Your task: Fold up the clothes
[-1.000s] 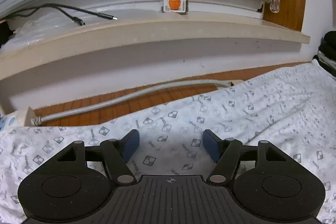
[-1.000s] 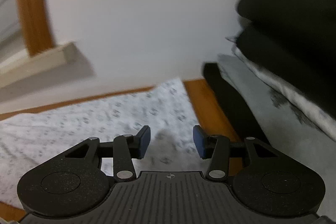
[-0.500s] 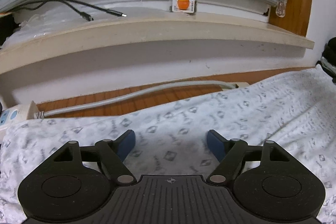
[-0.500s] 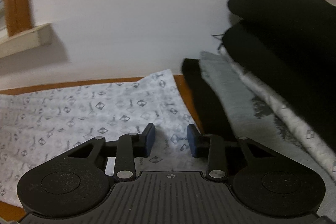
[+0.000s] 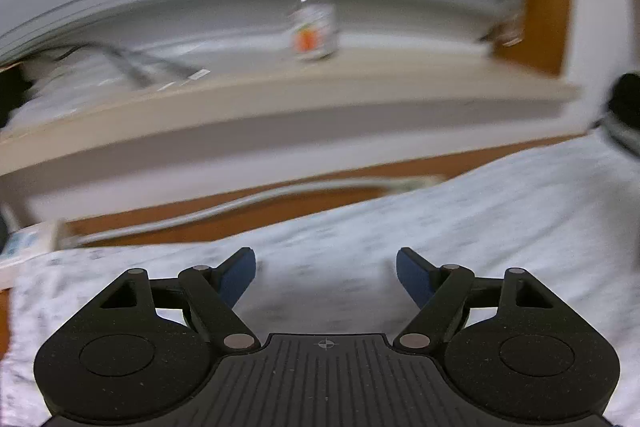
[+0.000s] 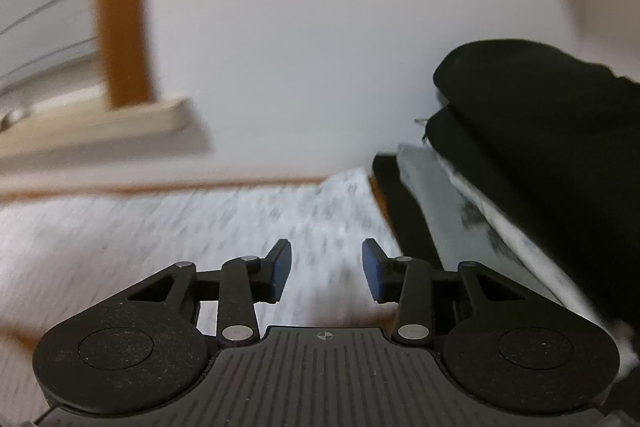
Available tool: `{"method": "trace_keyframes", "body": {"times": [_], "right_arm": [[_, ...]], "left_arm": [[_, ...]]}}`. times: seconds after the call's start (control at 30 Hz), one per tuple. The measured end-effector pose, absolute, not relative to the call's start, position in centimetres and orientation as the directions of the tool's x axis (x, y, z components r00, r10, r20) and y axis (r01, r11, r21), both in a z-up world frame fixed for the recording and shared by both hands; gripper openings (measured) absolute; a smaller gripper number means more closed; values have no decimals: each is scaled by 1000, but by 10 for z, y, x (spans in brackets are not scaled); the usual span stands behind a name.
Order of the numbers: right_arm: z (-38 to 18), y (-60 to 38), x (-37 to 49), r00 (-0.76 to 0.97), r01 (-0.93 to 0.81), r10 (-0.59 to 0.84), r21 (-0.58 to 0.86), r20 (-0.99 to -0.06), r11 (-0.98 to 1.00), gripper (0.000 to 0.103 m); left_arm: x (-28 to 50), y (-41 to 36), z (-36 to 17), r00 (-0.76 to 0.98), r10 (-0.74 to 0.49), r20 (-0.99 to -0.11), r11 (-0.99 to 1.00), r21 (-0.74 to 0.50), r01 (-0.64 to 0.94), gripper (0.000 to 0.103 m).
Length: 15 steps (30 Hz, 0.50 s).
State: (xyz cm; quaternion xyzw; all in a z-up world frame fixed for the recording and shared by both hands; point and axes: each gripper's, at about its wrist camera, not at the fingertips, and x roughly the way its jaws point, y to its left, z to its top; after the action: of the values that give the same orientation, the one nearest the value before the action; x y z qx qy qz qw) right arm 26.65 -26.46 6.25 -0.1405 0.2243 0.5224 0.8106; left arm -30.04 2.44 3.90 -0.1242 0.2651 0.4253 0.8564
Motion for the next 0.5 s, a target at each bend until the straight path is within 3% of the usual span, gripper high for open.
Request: {"method": "trace_keyframes", "body": {"times": [0.13, 0.3, 0.37, 0.43, 0.5], "right_arm": [[69, -331, 251, 373, -907, 791, -12, -485, 421, 47], [50, -382, 255, 408, -884, 752, -16, -518, 468, 48], [38, -393, 262, 386, -883, 754, 24, -532, 469, 48], [27, -393, 263, 375, -885, 756, 35, -537, 464, 48], [18, -392, 263, 385, -881, 752, 30, -535, 472, 48]], "left_arm": [[-273, -10, 51, 553, 641, -532, 665, 26, -746, 80], [-232, -54, 47, 644, 560, -522, 745, -23, -666, 78], [-214, -69, 45, 673, 529, -518, 774, -31, -632, 71], [-197, -80, 42, 698, 489, -523, 803, -43, -595, 49], [-180, -94, 40, 721, 447, -530, 837, -38, -546, 37]]}}
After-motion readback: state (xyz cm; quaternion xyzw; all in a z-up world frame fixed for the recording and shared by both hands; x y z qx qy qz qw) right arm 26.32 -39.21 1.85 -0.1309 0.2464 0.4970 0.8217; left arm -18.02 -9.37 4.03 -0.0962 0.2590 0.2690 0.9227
